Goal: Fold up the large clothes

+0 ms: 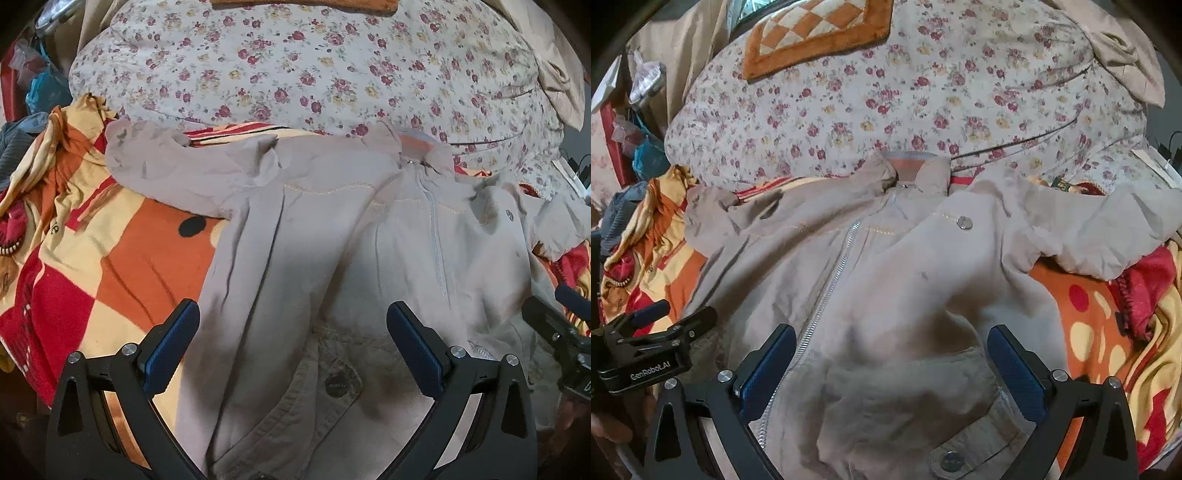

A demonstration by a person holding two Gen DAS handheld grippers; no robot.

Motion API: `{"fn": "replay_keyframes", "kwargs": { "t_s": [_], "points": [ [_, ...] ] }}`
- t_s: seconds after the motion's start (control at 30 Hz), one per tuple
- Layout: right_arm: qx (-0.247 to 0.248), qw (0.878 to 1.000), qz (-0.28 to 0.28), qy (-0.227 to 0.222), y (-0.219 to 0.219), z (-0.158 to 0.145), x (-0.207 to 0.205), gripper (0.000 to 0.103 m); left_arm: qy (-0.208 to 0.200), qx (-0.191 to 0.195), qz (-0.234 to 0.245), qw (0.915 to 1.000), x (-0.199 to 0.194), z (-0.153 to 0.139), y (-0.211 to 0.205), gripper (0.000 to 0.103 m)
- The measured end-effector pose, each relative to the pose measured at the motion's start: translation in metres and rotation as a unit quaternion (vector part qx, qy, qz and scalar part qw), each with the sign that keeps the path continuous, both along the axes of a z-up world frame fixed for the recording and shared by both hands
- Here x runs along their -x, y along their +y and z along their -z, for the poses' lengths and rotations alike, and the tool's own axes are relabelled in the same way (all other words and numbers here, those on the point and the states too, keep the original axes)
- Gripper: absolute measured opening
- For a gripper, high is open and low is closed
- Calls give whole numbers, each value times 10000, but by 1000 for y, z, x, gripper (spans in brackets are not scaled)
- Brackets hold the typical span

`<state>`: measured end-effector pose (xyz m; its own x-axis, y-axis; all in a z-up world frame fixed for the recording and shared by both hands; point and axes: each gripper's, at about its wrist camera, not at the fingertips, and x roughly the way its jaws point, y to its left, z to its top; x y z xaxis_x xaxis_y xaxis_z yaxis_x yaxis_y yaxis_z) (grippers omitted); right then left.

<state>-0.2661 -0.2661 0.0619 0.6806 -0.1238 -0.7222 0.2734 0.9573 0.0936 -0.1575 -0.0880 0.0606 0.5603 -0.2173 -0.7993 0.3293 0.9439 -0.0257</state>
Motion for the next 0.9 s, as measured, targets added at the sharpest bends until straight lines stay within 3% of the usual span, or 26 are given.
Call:
{"fn": "replay_keyframes", "kwargs": {
  "t_s": [0.23,0.47,0.9],
  "points": [
    [-15,9998,174,74,-3,6,-9,103,-146,150,-99,9997,-12,6,0,102],
    [-6,9994,336,97,1,22,-18,103,-254,-71,-2,9997,-17,27,-9,102],
    [48,9989,414,191,2,35,-21,103,-286,-92,-73,9995,-19,29,-3,102]
  ]
}}
